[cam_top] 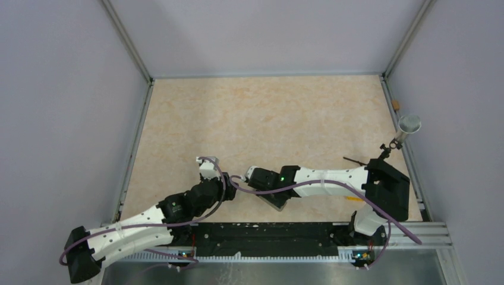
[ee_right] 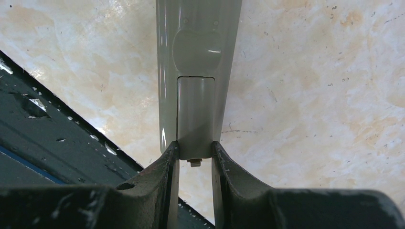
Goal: Load the batteries into the remote control
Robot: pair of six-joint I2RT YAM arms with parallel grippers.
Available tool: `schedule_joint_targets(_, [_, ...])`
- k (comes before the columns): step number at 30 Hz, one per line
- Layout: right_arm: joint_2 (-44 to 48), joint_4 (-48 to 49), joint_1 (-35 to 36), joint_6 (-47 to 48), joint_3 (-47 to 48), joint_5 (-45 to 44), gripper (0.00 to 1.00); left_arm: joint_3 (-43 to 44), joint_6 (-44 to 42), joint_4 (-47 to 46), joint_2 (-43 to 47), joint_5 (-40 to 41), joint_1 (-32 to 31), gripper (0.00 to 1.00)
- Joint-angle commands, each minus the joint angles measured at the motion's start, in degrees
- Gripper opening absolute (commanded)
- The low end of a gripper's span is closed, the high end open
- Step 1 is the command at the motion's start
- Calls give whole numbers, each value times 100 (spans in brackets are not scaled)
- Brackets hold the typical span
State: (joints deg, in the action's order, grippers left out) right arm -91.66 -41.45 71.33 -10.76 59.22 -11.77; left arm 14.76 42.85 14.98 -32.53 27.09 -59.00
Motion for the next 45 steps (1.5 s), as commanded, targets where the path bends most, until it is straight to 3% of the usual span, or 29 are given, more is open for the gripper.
schedule_joint_targets(1, [-75,113,-84,-79,21,-132,0,22,-93,-259,-50,59,29,61])
schedule_joint_targets(15, [-170,231,-82,-170,-11,-131,0,19,-101,-266,-56,63,20,61])
schedule_joint_targets(22, [-159,277,-82,-192,-42,-50,18,41,-110,-281,-125,64,28,61])
schedule_joint_targets(26, [-164,305,-79,-198,-41,-8,23,44,-115,-294,-153,53,27,61])
schedule_joint_targets(45, [-98,386,-78,-386,-50,105,33,84,-134,-329,-297,7,21,61])
